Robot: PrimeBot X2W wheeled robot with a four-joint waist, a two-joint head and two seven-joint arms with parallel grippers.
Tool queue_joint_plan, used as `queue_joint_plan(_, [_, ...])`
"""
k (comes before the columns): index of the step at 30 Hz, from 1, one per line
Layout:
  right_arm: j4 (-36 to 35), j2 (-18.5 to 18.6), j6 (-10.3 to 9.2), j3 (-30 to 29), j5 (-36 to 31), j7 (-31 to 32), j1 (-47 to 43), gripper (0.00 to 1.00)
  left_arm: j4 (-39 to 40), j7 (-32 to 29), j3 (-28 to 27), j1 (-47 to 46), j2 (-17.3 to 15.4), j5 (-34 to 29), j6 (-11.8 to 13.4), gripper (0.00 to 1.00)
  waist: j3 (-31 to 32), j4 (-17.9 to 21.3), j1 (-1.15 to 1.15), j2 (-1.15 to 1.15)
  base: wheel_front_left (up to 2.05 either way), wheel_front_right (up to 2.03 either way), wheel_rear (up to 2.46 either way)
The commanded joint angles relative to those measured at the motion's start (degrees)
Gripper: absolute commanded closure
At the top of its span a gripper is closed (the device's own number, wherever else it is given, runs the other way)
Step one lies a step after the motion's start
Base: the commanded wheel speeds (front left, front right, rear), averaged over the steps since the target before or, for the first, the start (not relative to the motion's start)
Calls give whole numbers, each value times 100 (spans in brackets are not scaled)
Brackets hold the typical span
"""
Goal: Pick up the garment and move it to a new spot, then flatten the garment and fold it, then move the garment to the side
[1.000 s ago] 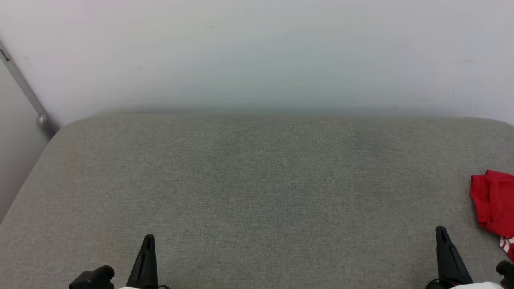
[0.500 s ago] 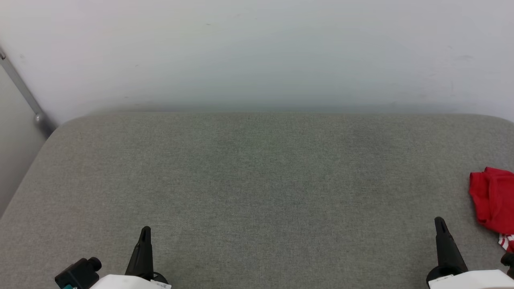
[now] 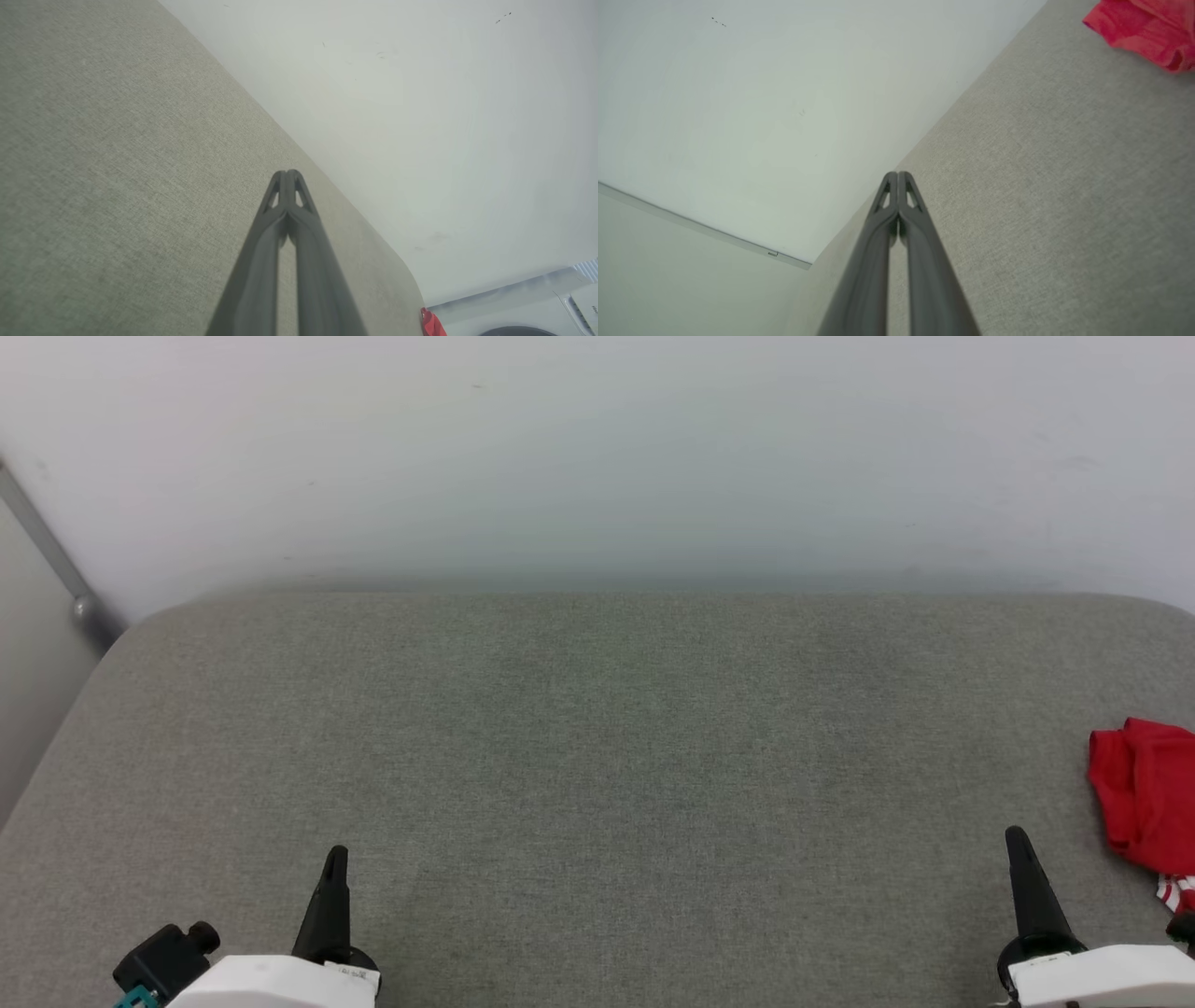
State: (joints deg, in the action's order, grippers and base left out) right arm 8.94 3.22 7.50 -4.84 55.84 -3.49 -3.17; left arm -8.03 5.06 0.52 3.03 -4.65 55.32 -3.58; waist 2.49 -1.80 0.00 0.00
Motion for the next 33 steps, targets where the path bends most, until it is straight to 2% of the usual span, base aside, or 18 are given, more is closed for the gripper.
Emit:
queue_joint_plan(1, [-29, 40, 0, -11, 186, 31, 190, 100, 13, -43, -38, -136, -21, 174, -45, 100, -5, 3, 0, 0, 0, 0, 0])
queue_joint_plan(33, [249, 33, -1, -62, 1989, 506, 600, 100, -293, -519, -253, -549, -11, 2087, -230, 100, -119, 80, 0, 0, 0, 0, 0])
